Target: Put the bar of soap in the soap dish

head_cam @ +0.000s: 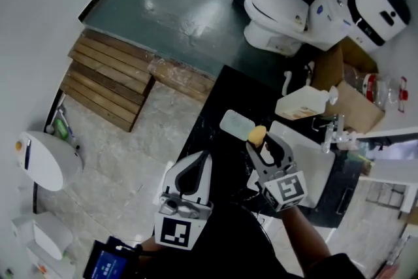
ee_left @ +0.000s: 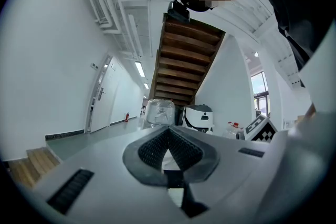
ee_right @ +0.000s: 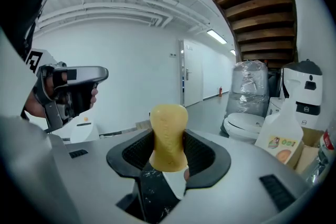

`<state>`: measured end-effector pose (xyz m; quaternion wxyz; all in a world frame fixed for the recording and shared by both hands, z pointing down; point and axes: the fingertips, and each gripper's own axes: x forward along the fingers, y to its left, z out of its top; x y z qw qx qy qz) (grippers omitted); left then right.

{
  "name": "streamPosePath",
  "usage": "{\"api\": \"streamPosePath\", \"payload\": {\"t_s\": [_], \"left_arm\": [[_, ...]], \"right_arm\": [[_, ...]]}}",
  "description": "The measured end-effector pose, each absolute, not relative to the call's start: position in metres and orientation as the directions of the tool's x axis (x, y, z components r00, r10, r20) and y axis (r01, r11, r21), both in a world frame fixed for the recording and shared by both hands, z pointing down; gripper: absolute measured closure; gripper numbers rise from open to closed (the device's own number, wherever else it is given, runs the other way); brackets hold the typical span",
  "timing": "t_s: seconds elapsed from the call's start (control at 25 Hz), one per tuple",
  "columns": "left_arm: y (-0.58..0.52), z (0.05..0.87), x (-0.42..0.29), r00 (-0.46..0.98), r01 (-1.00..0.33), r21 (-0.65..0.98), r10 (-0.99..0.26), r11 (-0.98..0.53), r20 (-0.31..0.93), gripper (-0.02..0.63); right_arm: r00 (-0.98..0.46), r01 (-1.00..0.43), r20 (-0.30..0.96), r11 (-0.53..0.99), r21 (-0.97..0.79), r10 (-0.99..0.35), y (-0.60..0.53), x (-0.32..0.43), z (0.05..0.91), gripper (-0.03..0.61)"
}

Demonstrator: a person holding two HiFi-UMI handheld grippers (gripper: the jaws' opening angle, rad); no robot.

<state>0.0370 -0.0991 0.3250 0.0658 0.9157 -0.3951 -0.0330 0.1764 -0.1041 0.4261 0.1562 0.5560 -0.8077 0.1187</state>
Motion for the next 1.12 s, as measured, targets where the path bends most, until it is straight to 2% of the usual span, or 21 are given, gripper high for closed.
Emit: {"api": "streamPosePath", "payload": {"t_s": [1.12], "left_arm": [[-0.112,0.343,0.047,0.692,-0.713,0.194,-0.721,-0.674,0.041,0.614]], "right_arm": [[-0.377,-0.881,0.553,0.472,0.034,-0.743,-0.137,0.194,0.519,0.394]]}}
